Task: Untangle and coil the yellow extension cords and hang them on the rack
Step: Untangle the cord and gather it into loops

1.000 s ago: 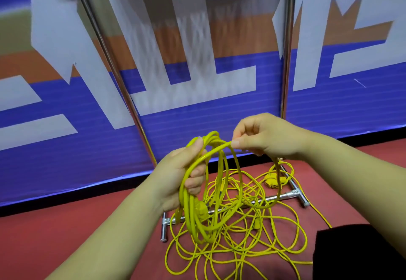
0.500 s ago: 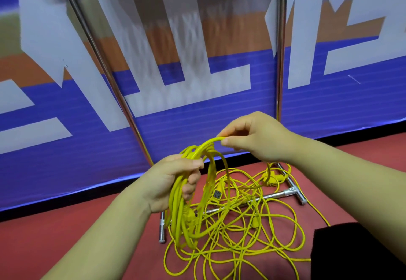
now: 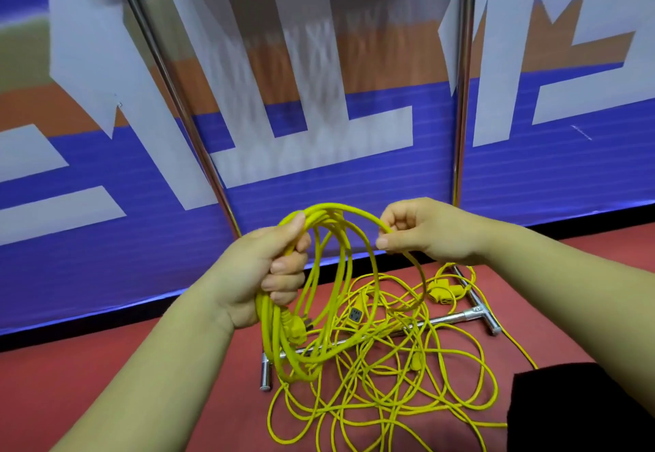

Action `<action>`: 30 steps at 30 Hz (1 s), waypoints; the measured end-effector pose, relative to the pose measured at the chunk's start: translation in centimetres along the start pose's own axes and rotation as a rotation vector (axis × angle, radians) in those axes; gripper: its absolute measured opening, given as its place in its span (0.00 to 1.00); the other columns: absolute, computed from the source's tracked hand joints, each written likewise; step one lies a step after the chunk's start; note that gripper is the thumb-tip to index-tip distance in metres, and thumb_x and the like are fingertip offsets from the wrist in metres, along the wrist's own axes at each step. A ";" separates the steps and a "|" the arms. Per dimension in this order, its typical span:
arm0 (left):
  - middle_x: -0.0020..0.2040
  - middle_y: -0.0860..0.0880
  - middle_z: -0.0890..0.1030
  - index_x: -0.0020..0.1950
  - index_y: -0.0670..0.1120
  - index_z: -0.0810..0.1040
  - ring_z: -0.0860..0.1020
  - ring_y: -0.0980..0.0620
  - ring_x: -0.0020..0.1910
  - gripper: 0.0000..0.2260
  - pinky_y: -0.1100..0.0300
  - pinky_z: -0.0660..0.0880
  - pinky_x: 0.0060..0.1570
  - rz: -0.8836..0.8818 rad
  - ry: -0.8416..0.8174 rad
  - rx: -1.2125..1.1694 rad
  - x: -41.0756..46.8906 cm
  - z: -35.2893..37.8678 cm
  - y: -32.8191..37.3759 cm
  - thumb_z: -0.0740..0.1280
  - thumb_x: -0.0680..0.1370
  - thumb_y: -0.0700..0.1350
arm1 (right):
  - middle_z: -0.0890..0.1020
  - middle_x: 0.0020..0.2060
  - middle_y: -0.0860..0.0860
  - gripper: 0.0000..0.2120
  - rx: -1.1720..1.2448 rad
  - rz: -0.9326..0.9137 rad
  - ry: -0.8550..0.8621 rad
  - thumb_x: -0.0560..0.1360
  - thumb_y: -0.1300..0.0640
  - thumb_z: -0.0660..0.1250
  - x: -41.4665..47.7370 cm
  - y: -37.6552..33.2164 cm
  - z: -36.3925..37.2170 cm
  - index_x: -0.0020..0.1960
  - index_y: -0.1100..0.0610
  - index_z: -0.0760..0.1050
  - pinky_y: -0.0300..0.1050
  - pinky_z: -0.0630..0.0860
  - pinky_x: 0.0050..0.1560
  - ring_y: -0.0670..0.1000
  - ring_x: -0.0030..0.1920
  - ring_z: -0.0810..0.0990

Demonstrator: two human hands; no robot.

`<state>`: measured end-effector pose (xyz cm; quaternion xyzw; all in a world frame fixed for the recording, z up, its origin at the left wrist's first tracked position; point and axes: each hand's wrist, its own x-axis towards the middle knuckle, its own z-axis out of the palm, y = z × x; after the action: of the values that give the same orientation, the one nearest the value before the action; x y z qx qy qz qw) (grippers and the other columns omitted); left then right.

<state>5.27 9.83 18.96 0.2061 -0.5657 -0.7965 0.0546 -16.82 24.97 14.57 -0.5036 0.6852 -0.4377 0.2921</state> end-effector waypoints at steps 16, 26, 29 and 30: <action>0.27 0.50 0.67 0.49 0.42 0.76 0.62 0.56 0.21 0.06 0.63 0.62 0.26 0.138 0.292 0.252 1.6 -2.9 -3.9 0.69 0.79 0.44 | 0.84 0.34 0.50 0.07 0.189 0.051 0.229 0.74 0.64 0.74 0.3 -2.1 2.8 0.50 0.56 0.84 0.39 0.78 0.40 0.46 0.34 0.81; 0.23 0.47 0.69 0.38 0.43 0.79 0.63 0.54 0.20 0.10 0.61 0.64 0.25 0.057 0.052 0.273 2.8 0.5 -7.4 0.74 0.74 0.47 | 0.82 0.38 0.54 0.08 0.437 -0.061 0.367 0.75 0.64 0.73 0.6 -6.1 5.3 0.52 0.54 0.83 0.43 0.83 0.40 0.48 0.37 0.82; 0.22 0.49 0.69 0.37 0.41 0.74 0.63 0.55 0.19 0.14 0.61 0.63 0.25 0.043 0.077 0.304 3.0 0.9 -6.9 0.73 0.77 0.47 | 0.83 0.40 0.54 0.07 0.474 -0.037 0.396 0.75 0.61 0.72 0.5 -5.9 4.8 0.53 0.56 0.82 0.41 0.82 0.39 0.49 0.39 0.84; 0.24 0.49 0.69 0.38 0.41 0.74 0.63 0.56 0.19 0.13 0.62 0.63 0.24 0.052 0.092 0.282 3.0 0.9 -6.6 0.71 0.78 0.45 | 0.84 0.42 0.55 0.07 0.494 -0.033 0.401 0.76 0.59 0.72 0.5 -5.6 4.5 0.54 0.57 0.82 0.43 0.83 0.41 0.50 0.41 0.84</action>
<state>3.13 11.97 12.32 0.2337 -0.6741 -0.6970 0.0715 -10.75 22.54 17.61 -0.3321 0.5937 -0.6862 0.2575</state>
